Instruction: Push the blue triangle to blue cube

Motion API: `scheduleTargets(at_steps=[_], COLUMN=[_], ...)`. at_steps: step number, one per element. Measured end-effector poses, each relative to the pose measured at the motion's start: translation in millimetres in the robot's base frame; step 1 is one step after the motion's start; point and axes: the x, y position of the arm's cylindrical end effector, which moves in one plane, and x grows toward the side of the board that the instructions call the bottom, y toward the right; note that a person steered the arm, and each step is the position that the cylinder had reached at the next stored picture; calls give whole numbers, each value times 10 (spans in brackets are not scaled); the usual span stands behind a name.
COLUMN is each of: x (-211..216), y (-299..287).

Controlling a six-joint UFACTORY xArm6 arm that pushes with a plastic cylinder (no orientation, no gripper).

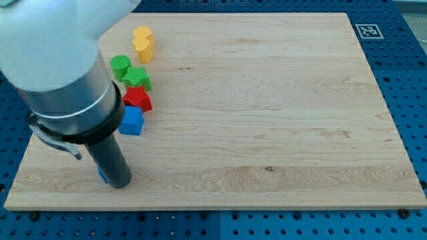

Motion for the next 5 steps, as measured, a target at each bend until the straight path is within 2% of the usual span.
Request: scheduleTargets(at_steps=[1,5], x=[-8,-88], y=[-252,-435])
